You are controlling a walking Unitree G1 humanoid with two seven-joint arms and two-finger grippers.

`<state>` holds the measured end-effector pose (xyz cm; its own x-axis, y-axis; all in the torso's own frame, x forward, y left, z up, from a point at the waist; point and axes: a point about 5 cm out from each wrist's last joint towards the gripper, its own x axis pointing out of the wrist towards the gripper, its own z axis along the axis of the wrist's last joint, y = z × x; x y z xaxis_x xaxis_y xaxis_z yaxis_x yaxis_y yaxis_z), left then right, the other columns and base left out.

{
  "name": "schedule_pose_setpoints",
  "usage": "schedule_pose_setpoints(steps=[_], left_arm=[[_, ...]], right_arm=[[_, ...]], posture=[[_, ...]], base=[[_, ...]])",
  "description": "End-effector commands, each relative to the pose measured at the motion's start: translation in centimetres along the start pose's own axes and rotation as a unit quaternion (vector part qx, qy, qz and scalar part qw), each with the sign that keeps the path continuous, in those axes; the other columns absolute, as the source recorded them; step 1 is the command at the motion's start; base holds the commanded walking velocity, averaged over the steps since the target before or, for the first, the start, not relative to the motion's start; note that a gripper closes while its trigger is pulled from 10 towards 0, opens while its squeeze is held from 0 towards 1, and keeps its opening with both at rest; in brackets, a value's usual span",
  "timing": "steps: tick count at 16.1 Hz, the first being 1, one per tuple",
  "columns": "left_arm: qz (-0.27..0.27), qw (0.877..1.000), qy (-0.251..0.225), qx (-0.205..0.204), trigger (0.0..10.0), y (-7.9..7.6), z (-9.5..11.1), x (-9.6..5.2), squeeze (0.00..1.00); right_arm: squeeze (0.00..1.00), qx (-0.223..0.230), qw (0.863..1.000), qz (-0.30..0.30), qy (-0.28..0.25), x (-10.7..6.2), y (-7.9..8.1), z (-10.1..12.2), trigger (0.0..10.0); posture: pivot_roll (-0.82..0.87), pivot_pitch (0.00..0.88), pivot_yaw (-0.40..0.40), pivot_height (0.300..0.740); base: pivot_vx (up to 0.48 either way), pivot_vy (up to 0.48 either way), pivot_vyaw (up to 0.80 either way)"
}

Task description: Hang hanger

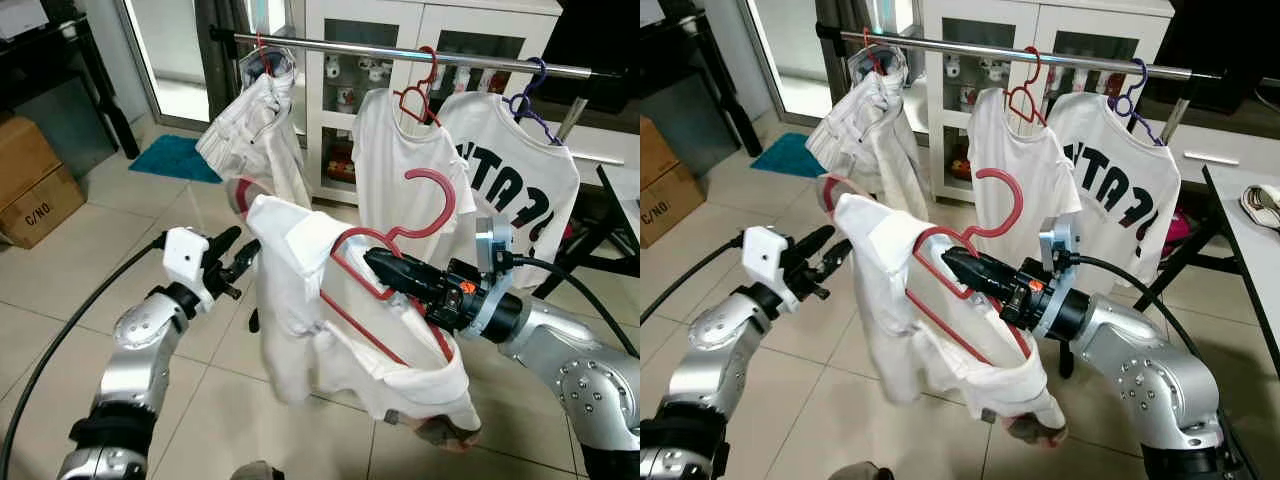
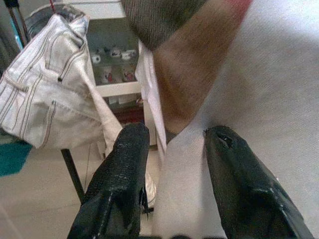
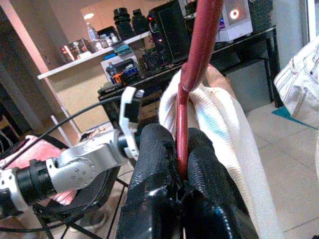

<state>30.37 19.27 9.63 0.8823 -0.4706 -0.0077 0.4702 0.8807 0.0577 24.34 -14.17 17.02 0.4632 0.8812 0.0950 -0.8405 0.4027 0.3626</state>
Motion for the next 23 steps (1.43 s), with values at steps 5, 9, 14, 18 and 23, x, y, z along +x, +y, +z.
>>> schedule_pose_setpoints(steps=[5,9,14,18,23], left_arm=[[-0.030,0.999,-0.005,-0.014,1.4,-0.2,0.1,1.0,0.13],[-0.029,1.000,-0.011,-0.005,0.0,0.0,0.3,1.3,0.00],[-0.035,0.999,-0.022,0.002,0.0,0.1,0.5,1.3,0.00],[-0.027,0.999,-0.030,0.002,0.0,0.5,0.4,0.6,0.00],[-0.048,0.998,-0.038,-0.017,0.0,2.6,1.0,-2.9,0.00]], right_arm=[[0.00,-0.012,0.999,0.027,-0.016,0.1,0.8,1.0,10.0],[0.00,-0.011,0.999,0.027,-0.018,0.1,0.9,1.0,10.0],[0.00,-0.009,0.999,0.025,-0.020,0.1,0.9,1.0,10.0],[0.00,-0.007,0.999,0.024,-0.019,0.2,0.8,0.9,10.0],[0.00,-0.005,1.000,0.022,-0.020,0.0,0.7,0.9,10.0]], posture=[[-0.06,0.000,0.049,0.740],[-0.06,0.000,0.054,0.740],[-0.06,0.000,0.052,0.740],[-0.05,0.000,0.044,0.740],[-0.04,0.000,0.039,0.740]], base=[[0.000,0.000,0.00],[0.000,0.000,0.00],[0.000,0.000,0.00],[0.000,0.000,0.00],[0.000,0.000,0.00]])
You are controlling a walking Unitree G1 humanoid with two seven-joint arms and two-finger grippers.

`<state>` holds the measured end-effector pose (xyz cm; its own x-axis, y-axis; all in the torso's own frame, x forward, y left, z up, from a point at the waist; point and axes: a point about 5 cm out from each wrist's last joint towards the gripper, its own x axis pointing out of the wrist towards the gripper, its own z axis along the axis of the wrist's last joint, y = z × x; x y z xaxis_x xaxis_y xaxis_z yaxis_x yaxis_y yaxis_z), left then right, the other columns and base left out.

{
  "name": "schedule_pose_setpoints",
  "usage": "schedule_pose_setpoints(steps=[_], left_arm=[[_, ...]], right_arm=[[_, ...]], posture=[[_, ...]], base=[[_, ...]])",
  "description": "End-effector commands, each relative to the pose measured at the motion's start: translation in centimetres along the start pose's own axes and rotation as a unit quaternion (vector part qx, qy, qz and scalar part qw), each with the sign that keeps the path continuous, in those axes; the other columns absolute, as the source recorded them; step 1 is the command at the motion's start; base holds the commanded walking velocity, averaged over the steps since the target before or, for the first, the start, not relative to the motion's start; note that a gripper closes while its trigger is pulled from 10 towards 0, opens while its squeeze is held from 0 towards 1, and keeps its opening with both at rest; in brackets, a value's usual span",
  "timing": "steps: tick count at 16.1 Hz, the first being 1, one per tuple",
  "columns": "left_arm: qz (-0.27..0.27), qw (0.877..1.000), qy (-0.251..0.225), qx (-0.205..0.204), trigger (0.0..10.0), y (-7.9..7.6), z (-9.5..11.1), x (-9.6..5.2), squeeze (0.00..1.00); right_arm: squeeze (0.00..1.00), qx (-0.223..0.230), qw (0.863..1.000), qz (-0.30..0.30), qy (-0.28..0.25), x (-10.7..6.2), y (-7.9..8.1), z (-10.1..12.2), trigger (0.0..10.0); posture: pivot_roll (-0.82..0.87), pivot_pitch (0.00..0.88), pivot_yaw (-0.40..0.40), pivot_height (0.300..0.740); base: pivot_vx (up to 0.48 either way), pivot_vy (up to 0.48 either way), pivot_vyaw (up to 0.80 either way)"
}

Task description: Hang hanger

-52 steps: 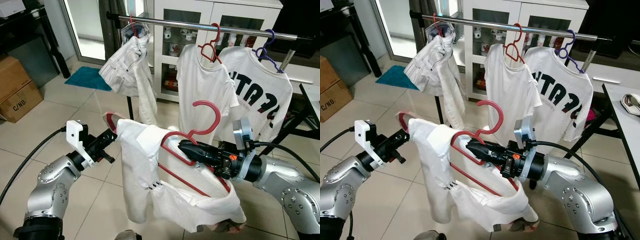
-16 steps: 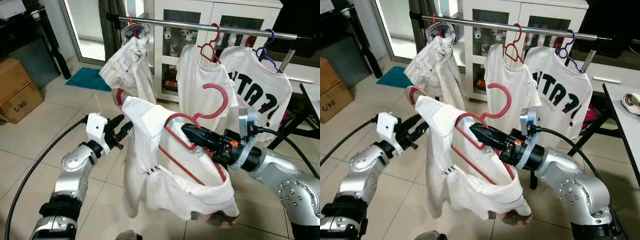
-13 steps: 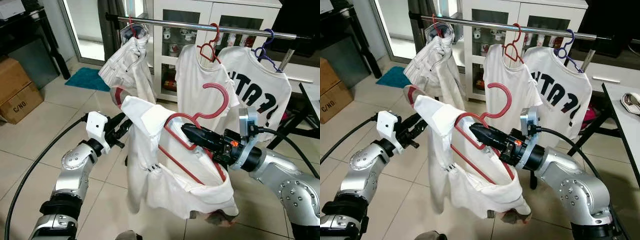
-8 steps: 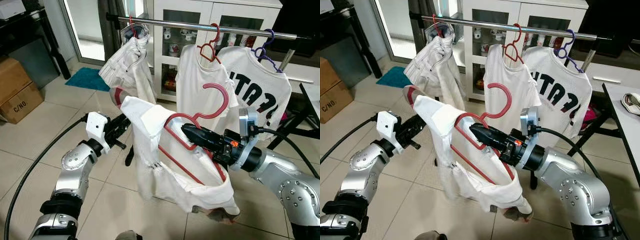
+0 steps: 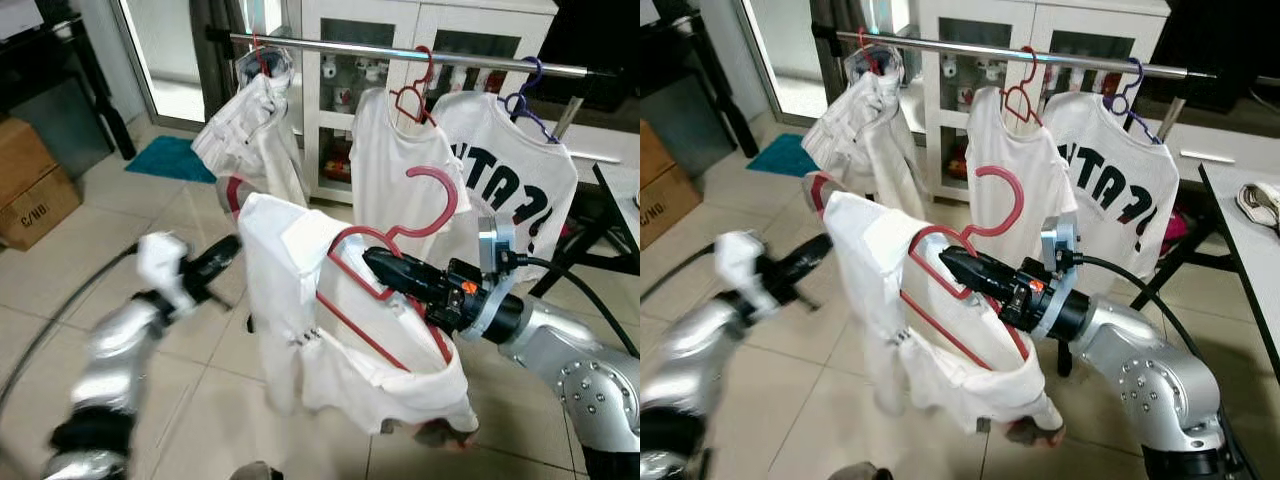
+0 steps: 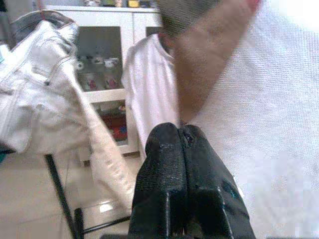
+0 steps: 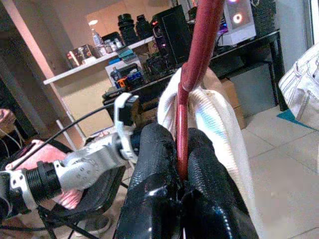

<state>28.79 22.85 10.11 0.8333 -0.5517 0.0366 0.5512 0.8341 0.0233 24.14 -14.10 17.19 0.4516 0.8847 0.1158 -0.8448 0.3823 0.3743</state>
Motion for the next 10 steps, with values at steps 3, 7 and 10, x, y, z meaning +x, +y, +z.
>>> schedule_pose_setpoints(steps=[3,7,10], left_arm=[[-0.038,0.999,0.009,0.014,0.0,1.9,2.0,-2.3,0.00],[-0.163,0.986,0.045,0.006,10.0,2.6,4.5,-4.3,1.00],[-0.210,0.975,0.076,0.001,10.0,2.6,4.8,-4.6,1.00]], right_arm=[[0.00,-0.008,1.000,0.014,-0.009,-0.1,0.4,0.6,10.0],[0.00,-0.009,1.000,0.020,0.006,0.0,-0.2,0.5,10.0],[0.00,-0.020,0.999,0.038,0.008,0.4,0.1,1.0,10.0]], posture=[[-0.03,0.000,0.031,0.740],[-0.01,0.000,0.002,0.740],[-0.01,0.000,0.001,0.740]], base=[[0.000,0.000,0.00],[0.000,0.000,0.00],[0.000,0.000,0.00]])
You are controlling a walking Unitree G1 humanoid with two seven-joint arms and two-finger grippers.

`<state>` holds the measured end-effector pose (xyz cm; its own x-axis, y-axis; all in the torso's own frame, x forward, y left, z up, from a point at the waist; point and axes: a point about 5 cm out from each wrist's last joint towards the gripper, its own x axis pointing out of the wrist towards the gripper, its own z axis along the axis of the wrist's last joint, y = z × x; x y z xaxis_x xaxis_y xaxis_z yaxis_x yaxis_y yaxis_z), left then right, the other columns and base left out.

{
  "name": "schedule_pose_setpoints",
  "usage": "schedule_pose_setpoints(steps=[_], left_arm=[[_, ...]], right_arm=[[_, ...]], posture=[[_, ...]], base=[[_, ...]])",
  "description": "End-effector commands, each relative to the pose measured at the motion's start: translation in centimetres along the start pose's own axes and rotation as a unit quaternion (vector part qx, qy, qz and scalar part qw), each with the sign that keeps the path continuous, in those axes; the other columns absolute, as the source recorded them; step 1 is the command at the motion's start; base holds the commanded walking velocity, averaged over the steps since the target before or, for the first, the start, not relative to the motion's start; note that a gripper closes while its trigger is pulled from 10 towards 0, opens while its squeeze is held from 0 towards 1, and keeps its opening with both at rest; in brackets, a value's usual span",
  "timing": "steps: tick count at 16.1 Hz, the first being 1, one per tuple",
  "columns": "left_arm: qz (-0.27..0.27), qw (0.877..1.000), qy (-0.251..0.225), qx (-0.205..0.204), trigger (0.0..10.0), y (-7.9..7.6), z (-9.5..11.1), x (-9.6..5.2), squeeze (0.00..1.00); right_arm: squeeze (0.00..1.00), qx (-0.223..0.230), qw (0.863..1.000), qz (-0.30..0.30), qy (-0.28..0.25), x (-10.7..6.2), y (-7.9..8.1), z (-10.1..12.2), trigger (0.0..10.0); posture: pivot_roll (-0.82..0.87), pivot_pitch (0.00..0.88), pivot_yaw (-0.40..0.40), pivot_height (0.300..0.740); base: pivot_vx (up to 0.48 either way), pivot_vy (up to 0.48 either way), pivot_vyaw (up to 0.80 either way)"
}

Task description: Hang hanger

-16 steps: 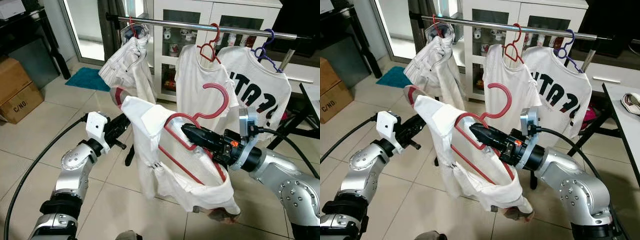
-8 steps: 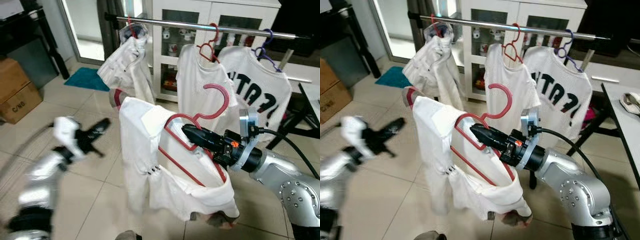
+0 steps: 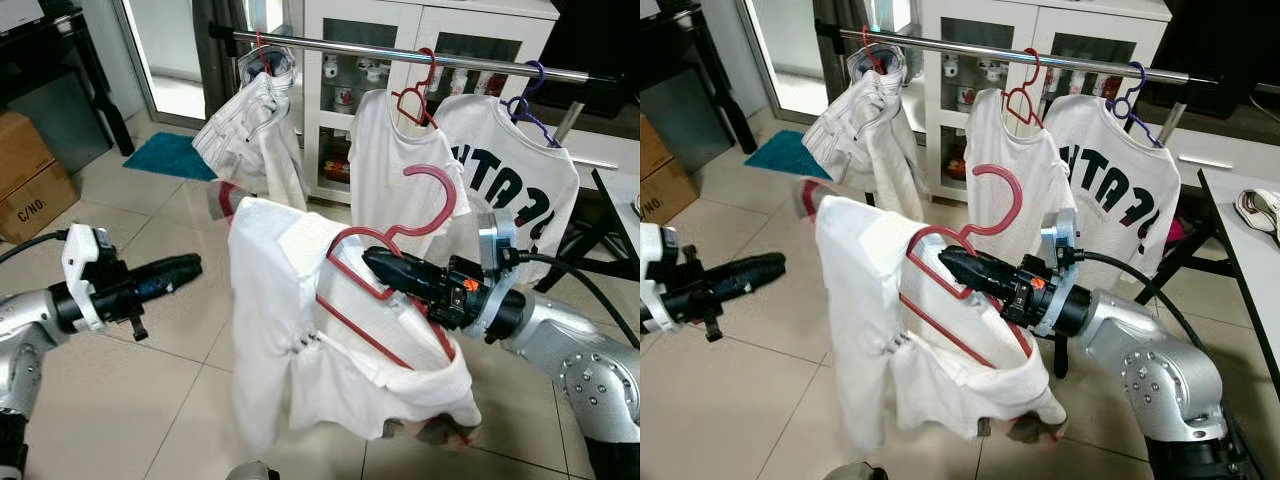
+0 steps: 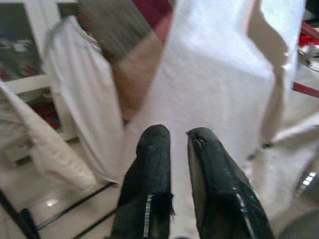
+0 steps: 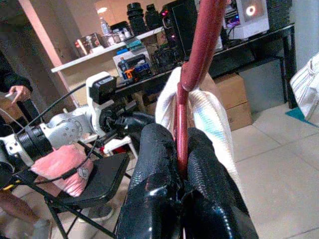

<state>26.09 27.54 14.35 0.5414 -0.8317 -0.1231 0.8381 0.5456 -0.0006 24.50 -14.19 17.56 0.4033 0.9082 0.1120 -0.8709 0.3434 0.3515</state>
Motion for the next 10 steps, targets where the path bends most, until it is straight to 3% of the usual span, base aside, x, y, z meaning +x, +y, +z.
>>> schedule_pose_setpoints(steps=[1,6,10], left_arm=[[-0.006,1.000,0.001,0.004,10.0,0.5,0.6,-0.2,1.00],[0.007,1.000,0.004,-0.004,10.0,1.7,1.3,-1.0,1.00],[-0.004,1.000,0.023,-0.009,10.0,2.2,0.8,-0.2,1.00]], right_arm=[[0.00,-0.012,1.000,0.021,-0.002,0.3,0.4,0.6,10.0],[0.00,-0.011,0.999,0.044,0.004,0.3,1.3,0.7,10.0],[0.00,-0.010,0.998,0.061,0.004,0.5,2.0,0.8,10.0]], posture=[[-0.02,0.000,0.004,0.740],[-0.02,0.000,0.014,0.740],[-0.03,0.000,0.020,0.740]], base=[[0.000,0.000,0.00],[0.000,0.000,0.00],[0.000,0.000,0.00]])
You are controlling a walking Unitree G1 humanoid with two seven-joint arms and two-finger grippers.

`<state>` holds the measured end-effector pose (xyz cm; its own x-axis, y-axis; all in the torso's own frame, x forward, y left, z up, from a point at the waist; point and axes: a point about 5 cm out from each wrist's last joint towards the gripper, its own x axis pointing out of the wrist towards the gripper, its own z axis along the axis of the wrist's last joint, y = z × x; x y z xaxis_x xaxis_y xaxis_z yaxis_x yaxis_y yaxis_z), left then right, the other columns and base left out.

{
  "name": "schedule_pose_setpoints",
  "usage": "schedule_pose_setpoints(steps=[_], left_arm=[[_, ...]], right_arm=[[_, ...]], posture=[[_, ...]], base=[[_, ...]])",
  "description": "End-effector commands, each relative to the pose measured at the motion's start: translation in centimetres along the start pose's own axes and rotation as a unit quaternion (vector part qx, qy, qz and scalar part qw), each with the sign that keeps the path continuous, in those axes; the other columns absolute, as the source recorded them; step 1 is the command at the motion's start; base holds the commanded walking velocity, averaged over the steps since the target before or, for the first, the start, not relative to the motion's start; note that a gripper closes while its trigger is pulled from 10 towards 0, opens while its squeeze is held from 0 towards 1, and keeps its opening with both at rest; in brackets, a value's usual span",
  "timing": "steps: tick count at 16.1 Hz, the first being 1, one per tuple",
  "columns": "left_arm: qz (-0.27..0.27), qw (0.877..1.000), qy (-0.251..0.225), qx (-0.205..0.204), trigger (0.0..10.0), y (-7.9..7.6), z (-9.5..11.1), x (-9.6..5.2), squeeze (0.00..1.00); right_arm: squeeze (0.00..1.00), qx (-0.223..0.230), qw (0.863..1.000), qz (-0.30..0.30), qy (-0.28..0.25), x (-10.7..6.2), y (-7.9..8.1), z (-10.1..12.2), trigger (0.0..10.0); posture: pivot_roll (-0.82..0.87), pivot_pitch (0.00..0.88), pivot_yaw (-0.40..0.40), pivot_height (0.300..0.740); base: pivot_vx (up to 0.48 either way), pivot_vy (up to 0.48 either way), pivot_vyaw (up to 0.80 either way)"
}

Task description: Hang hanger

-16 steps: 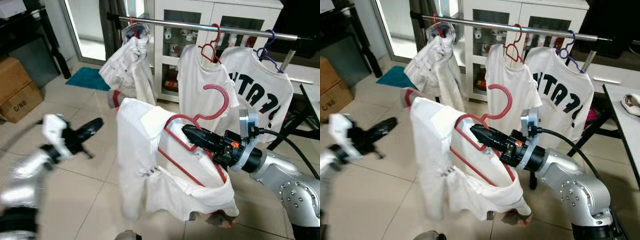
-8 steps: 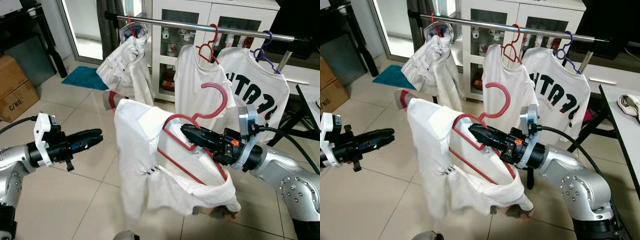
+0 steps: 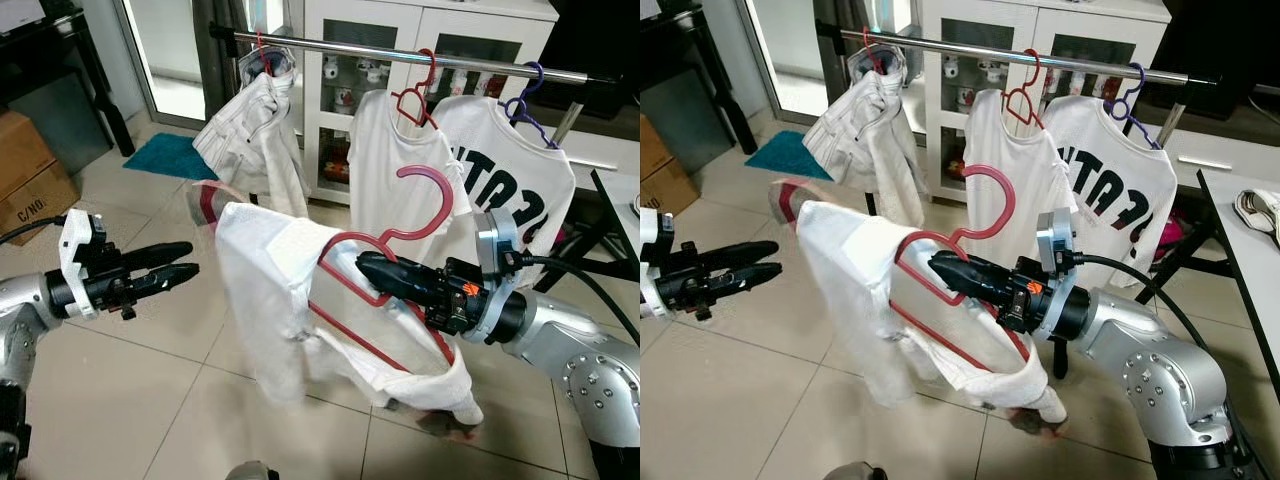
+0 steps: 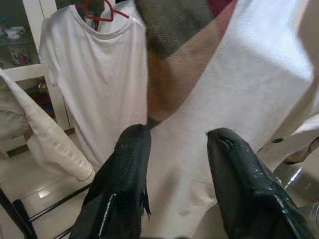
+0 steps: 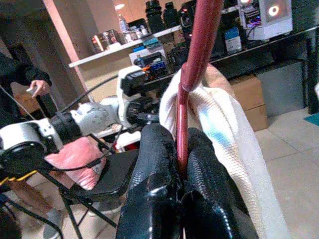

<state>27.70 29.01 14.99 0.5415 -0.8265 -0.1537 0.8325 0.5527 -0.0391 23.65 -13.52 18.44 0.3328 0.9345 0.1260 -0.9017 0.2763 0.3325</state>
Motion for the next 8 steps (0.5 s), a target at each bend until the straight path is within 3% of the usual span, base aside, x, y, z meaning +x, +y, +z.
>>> schedule_pose_setpoints(steps=[1,2,3,4,5,8], left_arm=[[-0.006,1.000,0.009,0.012,10.0,0.2,0.3,0.4,1.00],[-0.006,1.000,0.011,0.017,10.0,0.3,0.4,0.5,1.00],[-0.007,1.000,0.011,0.018,10.0,0.6,0.6,1.0,0.87],[-0.008,1.000,0.009,0.020,10.0,0.7,0.7,1.2,0.24],[-0.018,0.999,0.012,0.024,10.0,0.7,0.6,1.8,0.00],[-0.050,0.998,0.012,0.021,9.6,0.2,0.3,3.6,0.00]], right_arm=[[0.00,-0.006,1.000,0.028,-0.004,0.3,0.8,0.4,10.0],[0.00,-0.006,1.000,0.029,-0.006,0.3,0.9,0.5,10.0],[0.00,-0.007,1.000,0.029,-0.009,0.3,0.9,0.5,10.0],[0.00,-0.007,1.000,0.029,-0.010,0.3,0.9,0.5,10.0],[0.00,-0.006,0.999,0.032,-0.011,0.5,1.0,0.5,10.0],[0.00,-0.004,0.999,0.035,-0.015,0.8,1.1,0.4,10.0]], posture=[[-0.03,0.000,0.023,0.740],[-0.03,0.000,0.023,0.740],[-0.03,0.000,0.026,0.740],[-0.03,0.000,0.029,0.740],[-0.03,0.000,0.031,0.740],[-0.03,0.000,0.039,0.740]], base=[[0.000,0.000,0.00],[0.000,0.000,0.00],[0.000,0.000,0.00],[0.000,0.000,0.00],[0.000,0.000,0.00],[0.000,0.000,0.00]])
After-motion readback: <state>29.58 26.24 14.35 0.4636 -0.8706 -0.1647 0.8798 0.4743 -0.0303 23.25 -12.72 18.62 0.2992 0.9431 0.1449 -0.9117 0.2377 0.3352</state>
